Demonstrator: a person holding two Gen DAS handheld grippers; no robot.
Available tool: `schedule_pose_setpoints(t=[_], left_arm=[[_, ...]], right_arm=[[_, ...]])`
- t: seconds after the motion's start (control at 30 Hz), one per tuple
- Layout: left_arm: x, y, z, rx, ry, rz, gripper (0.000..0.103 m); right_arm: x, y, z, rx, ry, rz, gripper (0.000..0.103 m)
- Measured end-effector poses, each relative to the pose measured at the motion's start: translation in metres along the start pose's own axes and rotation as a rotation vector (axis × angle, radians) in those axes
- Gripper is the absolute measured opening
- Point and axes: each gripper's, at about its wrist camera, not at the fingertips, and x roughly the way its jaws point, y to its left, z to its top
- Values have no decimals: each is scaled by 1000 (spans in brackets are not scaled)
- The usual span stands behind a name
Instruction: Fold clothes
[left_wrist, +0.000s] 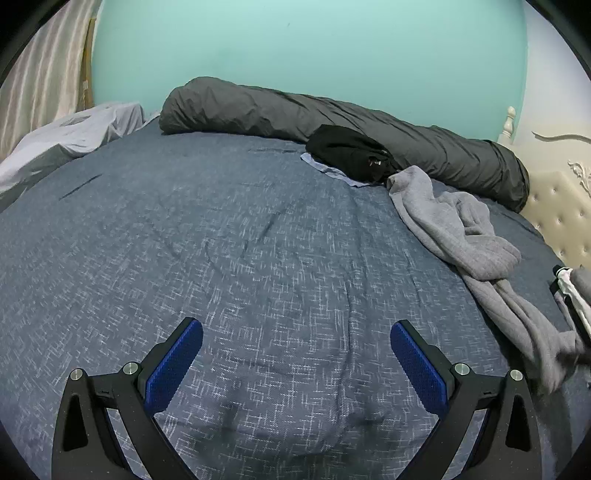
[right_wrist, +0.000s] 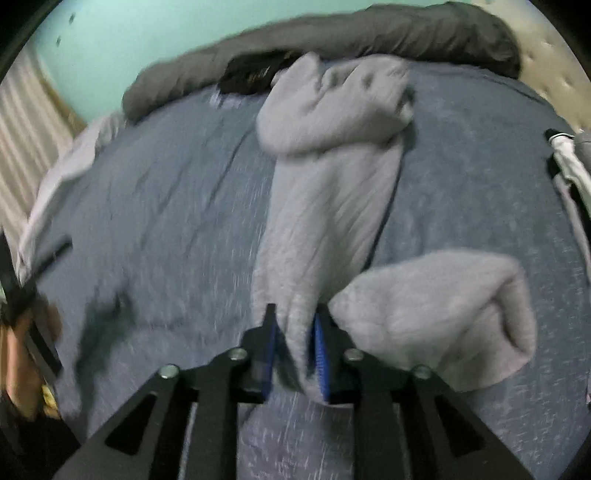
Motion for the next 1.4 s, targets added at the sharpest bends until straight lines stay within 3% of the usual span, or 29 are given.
schedule_pose_setpoints(t=[0.07,0.17,0.43,0.57,0.73,0.77,0.8,0.9,1.1,1.2,1.4], left_arm=[[2,1,1,-4,1,2,103],[3,3,2,-8,3,1,103],[10,2,3,10,11,3,103],[16,0,1,20,25,7,103],[21,-1,1,23,32,9,103],[22,-1,0,27,35,10,103],[23,-2,0,32,38,12,103],[23,-3,-1,31,41,8,103],[16,-1,1,34,25,7,103],[9,2,0,39,12,8,103],[-4,15,0,24,-2,14,103]], right_arm=[[-10,-4,21,31,-67,-4,34],[-6,-18,57,98,-120,-36,57],[52,-71,123,276,-96,-90,59],[89,-79,143,324,-54,-103,62],[120,-73,157,313,-31,-92,62],[121,-70,158,303,-39,-78,52],[123,-66,158,292,-47,-64,30],[111,-44,150,199,-60,-54,14],[84,2,132,3,-85,-38,11],[64,41,101,-95,-75,29,11],[48,75,16,-95,5,91,11]])
